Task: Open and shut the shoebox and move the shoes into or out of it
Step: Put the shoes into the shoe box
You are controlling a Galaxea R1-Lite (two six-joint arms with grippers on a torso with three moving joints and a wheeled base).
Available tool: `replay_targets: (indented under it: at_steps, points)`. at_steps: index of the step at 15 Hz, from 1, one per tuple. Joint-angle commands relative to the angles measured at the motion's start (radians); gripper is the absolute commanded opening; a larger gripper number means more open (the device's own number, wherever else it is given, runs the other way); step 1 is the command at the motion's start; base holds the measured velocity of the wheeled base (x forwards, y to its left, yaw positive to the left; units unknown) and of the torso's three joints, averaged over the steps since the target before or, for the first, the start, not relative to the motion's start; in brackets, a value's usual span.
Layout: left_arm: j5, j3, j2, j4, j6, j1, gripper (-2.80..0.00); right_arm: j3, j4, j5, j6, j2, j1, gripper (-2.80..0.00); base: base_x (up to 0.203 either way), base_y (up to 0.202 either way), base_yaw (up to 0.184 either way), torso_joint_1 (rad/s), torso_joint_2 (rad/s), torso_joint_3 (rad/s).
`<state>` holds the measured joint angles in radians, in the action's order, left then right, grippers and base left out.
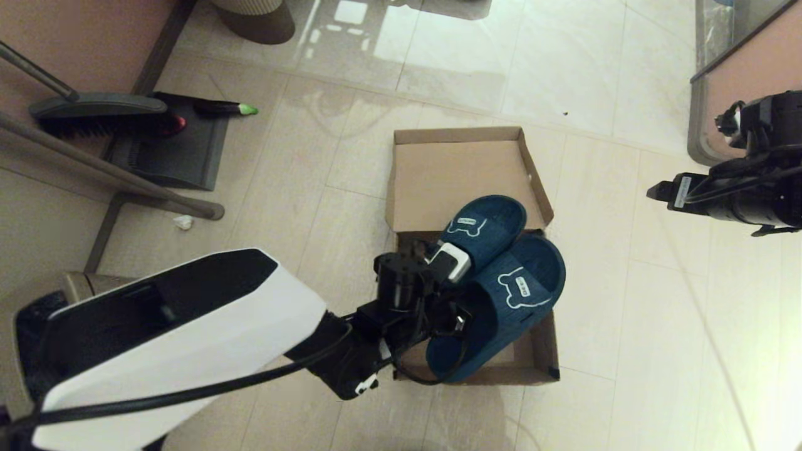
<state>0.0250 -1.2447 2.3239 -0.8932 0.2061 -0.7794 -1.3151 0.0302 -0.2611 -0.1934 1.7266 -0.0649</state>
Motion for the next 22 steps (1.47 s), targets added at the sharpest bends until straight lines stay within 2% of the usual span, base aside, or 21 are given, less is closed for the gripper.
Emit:
replay_targets:
  at_steps: [1, 7, 8, 15, 19, 21, 22]
  points:
    - [-0.033, -0.093, 0.109, -0.001, 0.019, -0.005, -2.8, 0.014, 0.002, -0.001, -0.003, -0.018, -0.001, 0.0, 0.0, 0.0, 0.0, 0.0, 0.0, 0.0]
    - [-0.046, -0.198, 0.202, 0.041, 0.045, -0.006, -2.8, 0.028, 0.0, -0.001, -0.009, -0.033, -0.001, 0.0, 0.0, 0.0, 0.0, 0.0, 0.0, 0.0]
    - [-0.046, -0.22, 0.211, 0.065, 0.045, -0.006, 0.0, 0.028, 0.0, -0.001, -0.009, -0.035, 0.0, 0.0, 0.0, 0.0, 0.0, 0.0, 0.0, 0.0]
    - [-0.047, -0.327, 0.303, 0.097, 0.05, 0.001, 0.0, 0.038, 0.0, -0.001, -0.009, -0.052, -0.001, 0.0, 0.0, 0.0, 0.0, 0.0, 0.0, 0.0]
    - [-0.049, -0.319, 0.263, 0.087, 0.049, 0.024, 0.0, 0.053, 0.002, -0.001, -0.01, -0.043, -0.001, 0.0, 0.0, 0.0, 0.0, 0.0, 0.0, 0.0]
    - [-0.065, -0.294, 0.206, 0.089, 0.047, 0.048, 0.0, 0.051, 0.001, 0.059, -0.034, -0.035, -0.001, 0.0, 0.0, 0.0, 0.0, 0.0, 0.0, 0.0]
    - [-0.076, -0.283, 0.168, 0.093, 0.045, 0.068, 0.0, 0.05, 0.001, 0.139, -0.07, -0.023, -0.005, 0.0, 0.0, 0.0, 0.0, 0.0, 0.0, 0.0]
